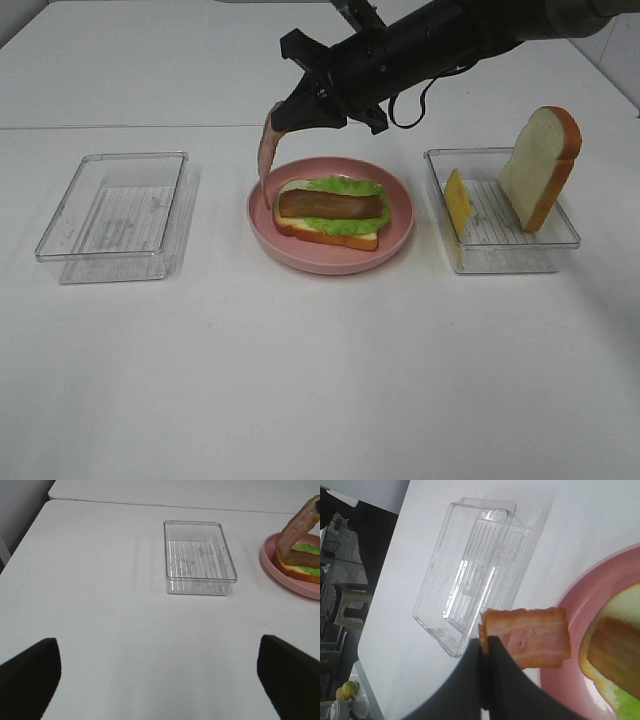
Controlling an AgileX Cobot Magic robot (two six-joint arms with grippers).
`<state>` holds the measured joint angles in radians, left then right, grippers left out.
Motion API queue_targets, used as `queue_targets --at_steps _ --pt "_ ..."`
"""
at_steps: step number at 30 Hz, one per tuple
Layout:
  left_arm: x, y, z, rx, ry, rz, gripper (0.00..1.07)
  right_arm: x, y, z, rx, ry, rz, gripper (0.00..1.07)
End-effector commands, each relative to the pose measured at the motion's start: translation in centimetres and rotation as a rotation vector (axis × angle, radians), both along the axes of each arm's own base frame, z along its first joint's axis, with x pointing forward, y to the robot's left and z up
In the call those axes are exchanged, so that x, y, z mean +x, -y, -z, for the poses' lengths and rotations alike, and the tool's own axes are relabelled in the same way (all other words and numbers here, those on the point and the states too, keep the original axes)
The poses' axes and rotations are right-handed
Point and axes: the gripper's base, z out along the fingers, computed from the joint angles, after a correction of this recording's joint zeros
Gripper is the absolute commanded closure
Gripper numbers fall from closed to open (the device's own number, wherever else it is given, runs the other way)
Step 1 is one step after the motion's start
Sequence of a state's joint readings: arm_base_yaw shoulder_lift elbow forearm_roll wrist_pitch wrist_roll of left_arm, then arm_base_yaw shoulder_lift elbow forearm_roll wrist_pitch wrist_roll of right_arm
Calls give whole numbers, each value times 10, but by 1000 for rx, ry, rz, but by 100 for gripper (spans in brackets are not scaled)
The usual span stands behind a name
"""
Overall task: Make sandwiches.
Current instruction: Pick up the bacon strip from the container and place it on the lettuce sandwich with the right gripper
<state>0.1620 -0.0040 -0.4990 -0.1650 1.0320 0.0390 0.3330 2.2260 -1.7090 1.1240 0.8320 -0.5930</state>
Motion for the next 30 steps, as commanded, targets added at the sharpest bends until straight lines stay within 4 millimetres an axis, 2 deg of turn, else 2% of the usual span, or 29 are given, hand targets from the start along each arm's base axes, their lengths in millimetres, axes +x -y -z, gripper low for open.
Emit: queue_targets --at_steps 1,8,16,30 --pt "-3 1 0 -6 21 -1 7 0 0 14 -18 -13 -19 107" --pt "-3 1 0 -6 21 -1 7 0 5 21 -99 0 -37 107" --pt "-3 1 0 -6 21 -1 7 8 21 26 -331 75 10 107" --pt "-3 1 0 -6 21 -1 7 13 33 31 -471 114 45 107"
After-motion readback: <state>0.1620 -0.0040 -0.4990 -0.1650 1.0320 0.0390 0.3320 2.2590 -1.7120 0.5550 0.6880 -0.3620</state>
